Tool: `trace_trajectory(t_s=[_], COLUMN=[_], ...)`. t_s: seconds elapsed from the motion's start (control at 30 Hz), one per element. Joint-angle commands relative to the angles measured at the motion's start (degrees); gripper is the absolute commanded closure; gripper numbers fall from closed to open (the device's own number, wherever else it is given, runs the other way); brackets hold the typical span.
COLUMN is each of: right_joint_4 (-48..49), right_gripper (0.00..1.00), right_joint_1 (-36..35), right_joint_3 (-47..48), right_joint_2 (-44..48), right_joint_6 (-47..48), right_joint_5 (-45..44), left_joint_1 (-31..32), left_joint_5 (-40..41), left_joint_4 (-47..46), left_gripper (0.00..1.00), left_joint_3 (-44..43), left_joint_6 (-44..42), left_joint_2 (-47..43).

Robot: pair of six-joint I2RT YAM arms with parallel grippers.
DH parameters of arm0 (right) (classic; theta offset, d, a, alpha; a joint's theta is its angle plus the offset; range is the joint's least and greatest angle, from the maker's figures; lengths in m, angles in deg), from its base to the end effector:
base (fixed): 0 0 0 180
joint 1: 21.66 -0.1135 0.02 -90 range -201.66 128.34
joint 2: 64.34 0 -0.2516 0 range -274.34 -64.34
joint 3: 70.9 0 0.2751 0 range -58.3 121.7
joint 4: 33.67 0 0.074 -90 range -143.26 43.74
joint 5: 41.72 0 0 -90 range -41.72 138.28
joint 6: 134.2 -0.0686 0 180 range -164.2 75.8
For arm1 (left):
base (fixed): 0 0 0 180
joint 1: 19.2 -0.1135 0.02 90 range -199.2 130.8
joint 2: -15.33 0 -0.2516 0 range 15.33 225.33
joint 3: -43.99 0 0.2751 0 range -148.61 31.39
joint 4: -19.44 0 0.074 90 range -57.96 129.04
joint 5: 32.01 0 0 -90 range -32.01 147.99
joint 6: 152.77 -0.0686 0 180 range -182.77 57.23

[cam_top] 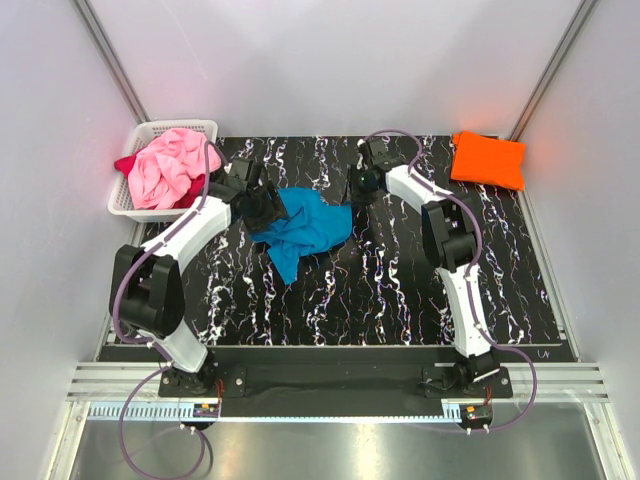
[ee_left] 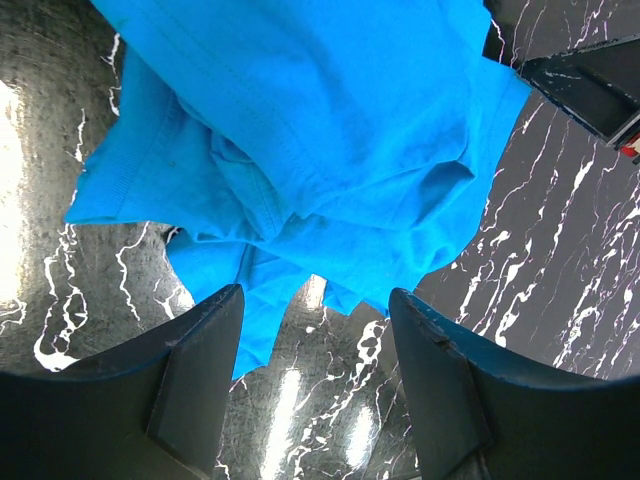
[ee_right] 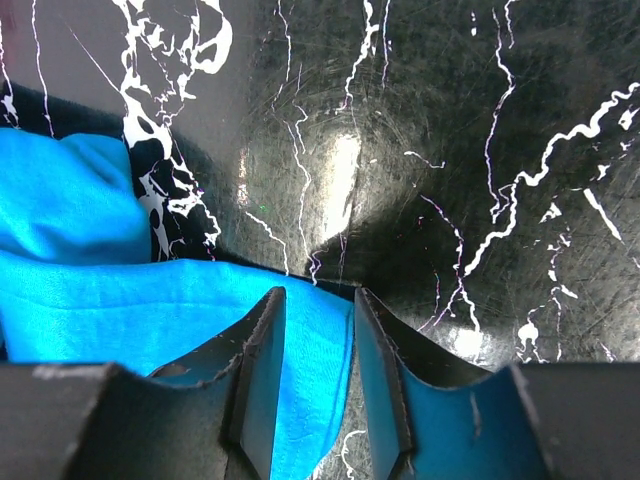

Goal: Fold and stack the t-shirts
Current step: Flatten the tshirt out

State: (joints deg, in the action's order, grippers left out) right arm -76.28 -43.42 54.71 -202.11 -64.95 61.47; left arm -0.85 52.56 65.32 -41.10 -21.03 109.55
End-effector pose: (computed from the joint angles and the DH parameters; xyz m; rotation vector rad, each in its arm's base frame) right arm 0.5110 0.2208 0.1097 -0.1179 2.5897 0.5773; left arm 0.3698 -0.1295 0.2042 -0.4910 2.5647 -0.5192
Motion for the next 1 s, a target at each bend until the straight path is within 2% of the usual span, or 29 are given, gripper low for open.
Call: trace_trajectory(t_s=[0.0,0.23,0.43,0.47,0.5,0.57,0.6,0.77,0.9,0.97], right_joint_4=[-0.7,-2.8,-3.6,-3.8,-4.0,-5.0,-5.8,-6.9,-7.1,-7.0], right_gripper=[0.59,0.59,0.66,0.69,0.82,0.97,1.0,1.0,1.0,1.0], right_joint_1=[-0.7,-3.7,-7.5,-7.8,-7.9,-8.2,-8.4,-8.6,-8.6,-8.6], right_joint_3=[-3.1,-5.7,-8.4,-8.4,-8.5,-8.5,-8.6,-12.8,-19.1,-23.0], right_joint_2=[1.4,0.4,-0.1,-0.2,-0.6,-0.8,-0.6,3.4,12.4,17.8], right_joint_6=[-0.6,0.3,0.9,0.6,0.7,0.5,0.6,-0.5,-3.7,-5.4], right_joint_5=[-0.4,-1.1,-5.1,-5.8,-6.5,-9.0,-11.8,-23.2,-33.2,-35.1], left_joint_1=[-0.4,-0.5,-0.5,-0.5,-0.5,-0.5,-0.5,-0.5,-0.5,-0.5], left_joint_5=[-0.3,0.0,0.5,0.6,0.5,0.5,0.5,0.7,0.7,0.7], left_joint_4=[-1.5,-1.6,-1.5,-1.5,-1.5,-1.5,-1.5,-1.5,-1.5,-1.5], left_gripper=[0.35,0.35,0.35,0.35,0.35,0.35,0.35,0.35,0.35,0.35], left_joint_3=[0.5,0.9,1.6,1.6,1.6,1.6,1.7,2.2,2.4,2.7], left_joint_6=[-1.0,-0.4,-0.3,-0.3,-0.3,-0.3,-0.4,-0.4,-0.3,-0.3], left_joint_2=[-2.8,-2.9,-3.8,-3.8,-3.9,-3.9,-4.0,-4.7,-5.0,-5.2])
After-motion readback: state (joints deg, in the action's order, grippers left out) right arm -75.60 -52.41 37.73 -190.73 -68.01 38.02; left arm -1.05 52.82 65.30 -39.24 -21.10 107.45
